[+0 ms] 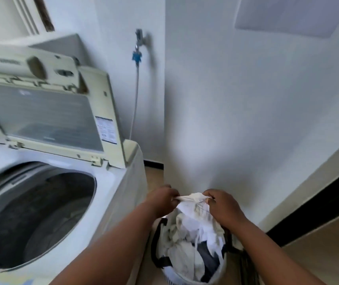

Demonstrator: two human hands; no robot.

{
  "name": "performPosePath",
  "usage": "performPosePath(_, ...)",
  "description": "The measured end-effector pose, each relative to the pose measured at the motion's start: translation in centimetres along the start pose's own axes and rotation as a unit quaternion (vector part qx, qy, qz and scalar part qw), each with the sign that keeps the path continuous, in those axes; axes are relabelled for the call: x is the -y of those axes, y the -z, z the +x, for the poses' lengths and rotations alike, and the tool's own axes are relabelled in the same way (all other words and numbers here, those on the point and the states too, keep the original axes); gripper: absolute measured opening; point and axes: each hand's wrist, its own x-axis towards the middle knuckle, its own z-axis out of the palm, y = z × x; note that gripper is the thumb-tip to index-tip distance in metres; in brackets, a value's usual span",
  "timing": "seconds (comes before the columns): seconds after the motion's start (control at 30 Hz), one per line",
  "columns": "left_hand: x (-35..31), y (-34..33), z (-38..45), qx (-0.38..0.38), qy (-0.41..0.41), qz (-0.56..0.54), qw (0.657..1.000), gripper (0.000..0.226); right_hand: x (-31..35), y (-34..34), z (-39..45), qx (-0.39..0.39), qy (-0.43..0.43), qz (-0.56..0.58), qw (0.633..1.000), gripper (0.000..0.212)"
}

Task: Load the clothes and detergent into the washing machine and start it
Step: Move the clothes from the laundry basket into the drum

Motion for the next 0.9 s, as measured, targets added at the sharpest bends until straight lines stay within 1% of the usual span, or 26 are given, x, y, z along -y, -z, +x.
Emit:
performPosePath(0.1,-0.2,4.4,-1.4,-0.023,-0.012,-0.008,1.0,0.027,4.5,3.8,-0.4,-0.021,0.044,0.015,0.999,0.016)
performPosePath(0.13,-0.1,5.7,-1.9,-0.025,-0.02,-0.014,0.999,0.029,6.3,5.1,-0.7,-0.025,0.056,0.024,0.998,0.016)
performPosePath(0.17,0.1,6.8,-2.3,-0.024,-0.028,-0.018,0.999,0.034,8.0,6.2,-1.0,-0.029,0.067,0.033,0.997,0.017)
performPosePath(0.27,1.1,10.8,-4.4,-0.031,-0.055,-0.041,0.997,0.059,14.3,8.8,-2.5,-0.053,0.105,0.068,0.991,0.018)
performPosePath(0.33,2.1,13.3,-6.1,-0.037,-0.075,-0.079,0.993,0.066,19.0,10.1,-3.7,-0.08,0.139,0.086,0.983,0.021)
performPosePath(0.47,5.4,19.0,-11.4,-0.083,-0.133,-0.15,0.976,0.053,30.2,10.5,-6.7,-0.128,0.22,0.156,0.954,0.032)
performPosePath(0.57,8.6,23.6,-14.9,-0.127,-0.161,-0.164,0.965,0.045,38.6,9.9,-9.1,-0.168,0.286,0.205,0.921,0.032)
performPosePath(0.7,14.2,28.8,-18.4,-0.15,-0.142,-0.268,0.941,0.057,49.1,8.6,-11.9,-0.224,0.379,0.258,0.86,0.031)
performPosePath(0.77,17.1,30.4,-19.8,-0.142,-0.121,-0.335,0.923,0.054,53.4,7.6,-12.5,-0.248,0.407,0.278,0.834,0.03)
performPosePath(0.83,20.0,31.0,-20.7,-0.133,-0.078,-0.359,0.92,0.052,56.9,6.4,-12.5,-0.26,0.421,0.294,0.818,0.031)
performPosePath(0.9,23.2,30.7,-20.9,-0.121,-0.017,-0.373,0.92,0.056,59.4,4.8,-11.4,-0.259,0.421,0.31,0.812,0.033)
